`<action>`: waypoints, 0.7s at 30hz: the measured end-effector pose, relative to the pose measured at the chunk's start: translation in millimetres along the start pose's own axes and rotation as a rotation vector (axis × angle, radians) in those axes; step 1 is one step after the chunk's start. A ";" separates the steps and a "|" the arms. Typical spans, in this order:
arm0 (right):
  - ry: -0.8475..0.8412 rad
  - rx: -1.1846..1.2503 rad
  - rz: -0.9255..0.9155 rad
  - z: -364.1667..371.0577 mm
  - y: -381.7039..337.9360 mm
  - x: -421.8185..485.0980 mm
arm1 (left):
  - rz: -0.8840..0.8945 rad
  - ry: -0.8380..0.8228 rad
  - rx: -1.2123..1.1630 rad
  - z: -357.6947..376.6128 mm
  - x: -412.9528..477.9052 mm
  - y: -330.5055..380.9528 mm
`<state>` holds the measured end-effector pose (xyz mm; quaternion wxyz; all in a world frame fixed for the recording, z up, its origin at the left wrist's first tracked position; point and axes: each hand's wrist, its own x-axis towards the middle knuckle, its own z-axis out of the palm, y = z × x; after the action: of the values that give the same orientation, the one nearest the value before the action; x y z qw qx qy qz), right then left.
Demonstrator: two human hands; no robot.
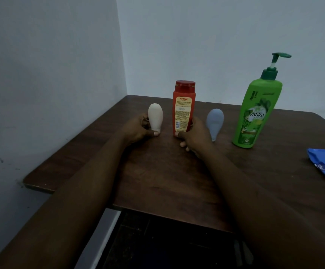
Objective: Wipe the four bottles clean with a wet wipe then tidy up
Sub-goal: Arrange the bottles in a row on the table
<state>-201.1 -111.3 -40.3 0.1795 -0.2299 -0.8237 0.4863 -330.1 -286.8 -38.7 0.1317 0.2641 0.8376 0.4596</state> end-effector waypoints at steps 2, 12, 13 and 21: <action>-0.006 0.002 -0.001 -0.3 0.2 -0.2 | 0.005 -0.006 0.002 -0.1 0.4 -0.4; -0.011 0.021 0.014 -1.5 -0.4 -1.5 | -0.013 -0.003 0.004 -0.5 3.5 -1.6; -0.009 0.022 0.015 -1.2 -0.7 -1.7 | -0.015 -0.006 0.008 -1.0 3.8 -2.3; -0.018 0.024 0.004 -0.9 -1.0 -5.1 | -0.002 -0.014 0.021 -2.2 -0.1 1.7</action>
<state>-196.6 -113.9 -39.4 0.1740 -0.2251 -0.8188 0.4987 -330.5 -287.6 -36.0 0.1353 0.2678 0.8417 0.4490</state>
